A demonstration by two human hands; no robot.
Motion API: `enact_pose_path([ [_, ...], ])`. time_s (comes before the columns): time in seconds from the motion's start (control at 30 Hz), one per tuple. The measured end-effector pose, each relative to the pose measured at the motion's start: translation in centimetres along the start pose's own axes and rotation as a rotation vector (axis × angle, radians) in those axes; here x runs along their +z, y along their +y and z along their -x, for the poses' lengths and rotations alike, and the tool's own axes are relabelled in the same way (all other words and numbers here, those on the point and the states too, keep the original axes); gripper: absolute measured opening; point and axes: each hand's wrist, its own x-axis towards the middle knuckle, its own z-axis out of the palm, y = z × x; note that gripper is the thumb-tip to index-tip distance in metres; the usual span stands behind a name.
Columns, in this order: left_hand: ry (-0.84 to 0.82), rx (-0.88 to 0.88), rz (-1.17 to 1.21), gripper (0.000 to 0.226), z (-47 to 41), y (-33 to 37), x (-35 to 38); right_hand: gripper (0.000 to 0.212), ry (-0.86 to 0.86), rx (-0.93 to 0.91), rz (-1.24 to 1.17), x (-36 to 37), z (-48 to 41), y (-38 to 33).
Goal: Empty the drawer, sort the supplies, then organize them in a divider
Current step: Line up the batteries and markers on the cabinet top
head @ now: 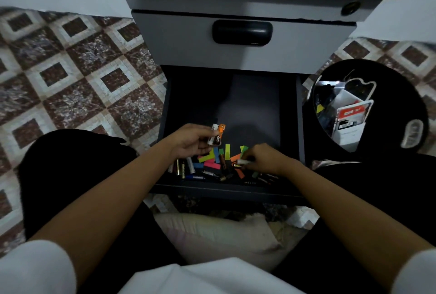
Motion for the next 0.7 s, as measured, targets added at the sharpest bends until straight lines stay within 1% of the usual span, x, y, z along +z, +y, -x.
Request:
enact_pose_path([
  [0.1, 0.018, 0.063, 0.005, 0.004, 0.8, 0.9, 0.5, 0.020, 0.092, 0.041, -0.218, -1.4, 0.6, -0.6],
  [0.2, 0.017, 0.147, 0.002, 0.011, 2.1, 2.3, 0.9, 0.014, 0.187, 0.053, -0.543, -3.4, 1.6, -1.9],
  [0.27, 0.023, 0.194, -0.014, 0.011, 3.0, 3.6, 1.2, 0.013, 0.271, 0.051, -0.676, -5.3, 2.3, -3.0],
  [0.3, 0.026, 0.213, -0.019, 0.010, 3.4, 4.3, 1.5, 0.009, 0.305, 0.058, -0.717, -6.2, 2.7, -3.6],
  [0.33, 0.029, 0.238, -0.020, 0.009, 3.9, 5.2, 1.9, 0.004, 0.337, 0.057, -0.749, -7.3, 3.1, -4.2],
  [0.4, 0.031, 0.287, -0.012, 0.007, 4.9, 6.9, 2.8, 0.011, 0.405, 0.039, -0.781, -9.6, 4.0, -5.2],
  [0.57, 0.023, 0.430, -0.094, 0.008, 7.8, 12.0, 5.6, 0.011, 0.549, -0.016, -0.819, -15.9, 7.1, -7.7],
  [0.7, 0.086, 0.545, -0.202, 0.012, 10.0, 15.6, 7.8, 0.007, 0.657, -0.058, -0.760, -20.4, 9.8, -9.6],
])
